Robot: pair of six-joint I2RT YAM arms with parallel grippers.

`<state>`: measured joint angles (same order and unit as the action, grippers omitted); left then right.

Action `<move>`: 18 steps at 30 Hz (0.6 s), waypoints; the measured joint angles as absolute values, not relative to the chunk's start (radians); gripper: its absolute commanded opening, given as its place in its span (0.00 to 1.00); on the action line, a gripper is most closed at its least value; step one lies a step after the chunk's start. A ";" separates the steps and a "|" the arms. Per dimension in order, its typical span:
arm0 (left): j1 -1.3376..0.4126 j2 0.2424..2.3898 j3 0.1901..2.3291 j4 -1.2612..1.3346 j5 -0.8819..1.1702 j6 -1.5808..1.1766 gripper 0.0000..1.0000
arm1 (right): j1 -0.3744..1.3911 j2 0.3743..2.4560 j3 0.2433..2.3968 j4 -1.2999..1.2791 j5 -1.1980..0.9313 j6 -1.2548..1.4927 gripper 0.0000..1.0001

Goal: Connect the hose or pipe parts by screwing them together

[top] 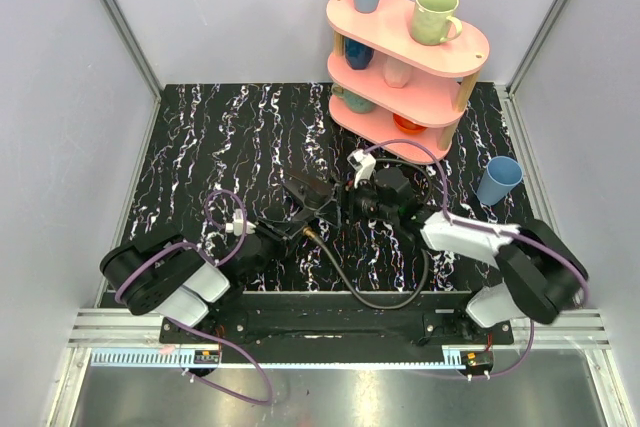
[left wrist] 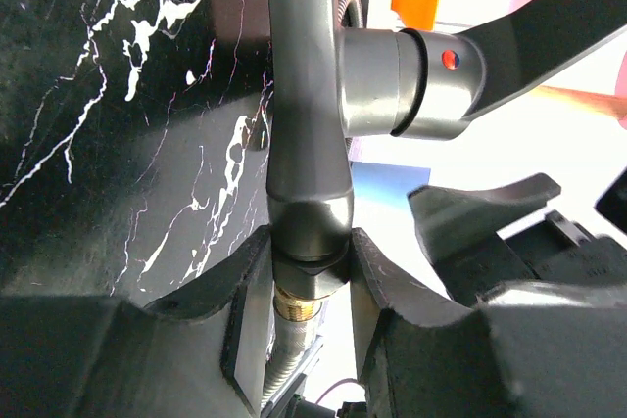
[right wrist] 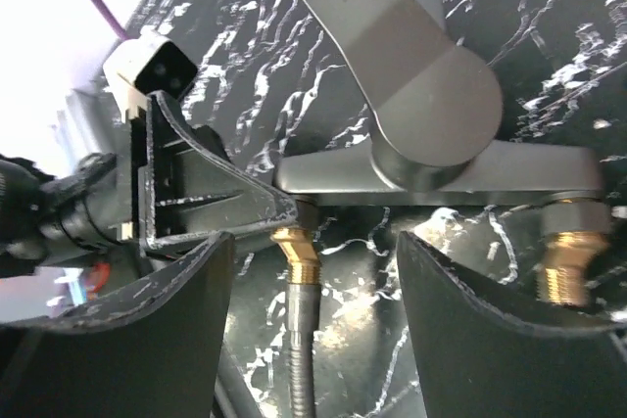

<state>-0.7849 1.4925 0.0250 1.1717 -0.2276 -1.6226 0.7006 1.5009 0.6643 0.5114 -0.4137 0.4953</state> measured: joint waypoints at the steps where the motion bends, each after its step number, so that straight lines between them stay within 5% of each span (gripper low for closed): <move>1: -0.785 1.491 0.025 1.172 -0.228 -1.622 0.00 | 0.716 1.456 0.668 0.444 -0.358 0.442 0.75; 9: -0.785 1.491 0.025 1.172 -0.224 -1.623 0.00 | 0.969 1.217 0.619 0.259 0.010 0.115 0.78; 18: -0.785 1.491 0.025 1.172 -0.217 -1.623 0.00 | 1.228 1.457 0.654 0.192 0.356 -0.044 0.75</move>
